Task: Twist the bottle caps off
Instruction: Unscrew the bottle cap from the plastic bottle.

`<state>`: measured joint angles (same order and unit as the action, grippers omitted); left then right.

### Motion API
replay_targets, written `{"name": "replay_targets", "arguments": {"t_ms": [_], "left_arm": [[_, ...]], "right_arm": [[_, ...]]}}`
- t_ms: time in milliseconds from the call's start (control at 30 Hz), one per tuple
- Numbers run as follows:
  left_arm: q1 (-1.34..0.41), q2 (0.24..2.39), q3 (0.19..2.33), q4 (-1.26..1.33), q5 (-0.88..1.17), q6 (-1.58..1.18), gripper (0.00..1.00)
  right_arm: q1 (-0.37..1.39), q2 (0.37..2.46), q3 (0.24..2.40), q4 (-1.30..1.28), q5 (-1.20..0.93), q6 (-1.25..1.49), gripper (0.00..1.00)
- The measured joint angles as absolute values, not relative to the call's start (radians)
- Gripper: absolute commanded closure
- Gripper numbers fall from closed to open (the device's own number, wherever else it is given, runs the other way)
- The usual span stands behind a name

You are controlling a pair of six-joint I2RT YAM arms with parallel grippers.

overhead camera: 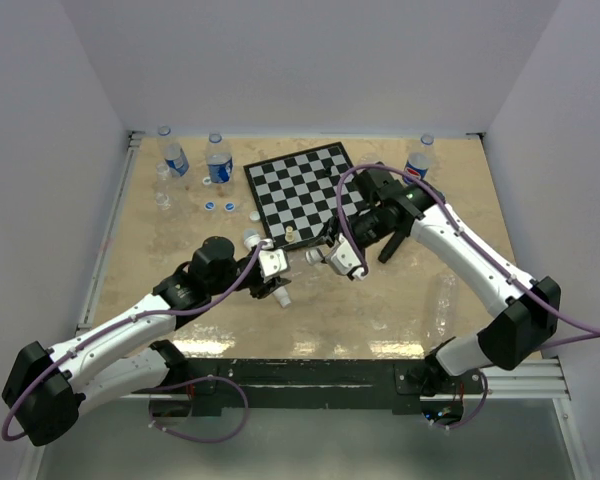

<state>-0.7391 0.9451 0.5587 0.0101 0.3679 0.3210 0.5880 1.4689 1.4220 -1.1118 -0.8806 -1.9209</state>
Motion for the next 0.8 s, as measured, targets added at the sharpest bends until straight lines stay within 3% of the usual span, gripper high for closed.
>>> {"name": "replay_targets", "arguments": {"t_ms": [100, 267, 467, 600, 800], "left_arm": [[-0.74, 0.945, 0.559, 0.01, 0.387, 0.322, 0.96], [-0.74, 0.945, 0.559, 0.009, 0.398, 0.322, 0.96], [-0.74, 0.945, 0.559, 0.009, 0.402, 0.322, 0.96], [-0.74, 0.945, 0.559, 0.009, 0.408, 0.322, 0.96], [-0.74, 0.945, 0.559, 0.009, 0.408, 0.322, 0.96]], "right_arm": [[0.58, 1.437, 1.402, -1.062, -0.887, -1.808, 0.32], [0.559, 1.354, 1.341, -0.915, -0.919, -1.481, 0.23], [0.535, 1.301, 1.285, -0.758, -0.967, -1.004, 0.22], [0.532, 1.315, 1.243, -0.746, -0.971, -0.834, 0.2], [0.532, 1.343, 1.201, -0.735, -0.97, -0.682, 0.26]]}}
